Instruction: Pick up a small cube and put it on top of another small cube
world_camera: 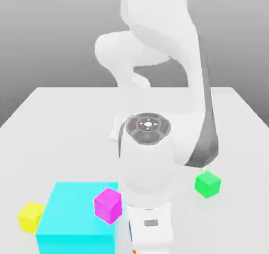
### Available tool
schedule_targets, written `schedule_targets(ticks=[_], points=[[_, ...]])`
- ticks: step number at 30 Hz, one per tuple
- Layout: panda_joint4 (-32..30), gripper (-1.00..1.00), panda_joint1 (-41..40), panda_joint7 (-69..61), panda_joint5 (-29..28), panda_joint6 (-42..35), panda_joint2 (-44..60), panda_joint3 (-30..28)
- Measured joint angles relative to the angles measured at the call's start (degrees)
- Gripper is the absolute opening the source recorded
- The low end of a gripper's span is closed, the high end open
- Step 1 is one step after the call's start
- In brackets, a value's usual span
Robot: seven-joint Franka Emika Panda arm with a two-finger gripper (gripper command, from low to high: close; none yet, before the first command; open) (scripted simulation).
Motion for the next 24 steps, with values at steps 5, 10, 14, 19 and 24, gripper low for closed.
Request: schedule_targets(ticks=[5, 10, 14, 19, 24], points=[[-3.3, -1.0, -0.1, -2.3, -7.0, -5.5, -10.3, -2.9], [-6.8, -1.0, -2.2, -7.3, -10.9, -10.5, -19.3, -4.5], [-9.8, -1.0, -4.0, -13.0, -12.0, -13.9, -25.0, -5.2], [-11.9, -1.0, -3.7, -17.2, -9.3, -9.5, -22.0, -5.5], [-12.9, 1.0, -3.6, -18.5, -7.6, -4.9, -18.3, -5.6]])
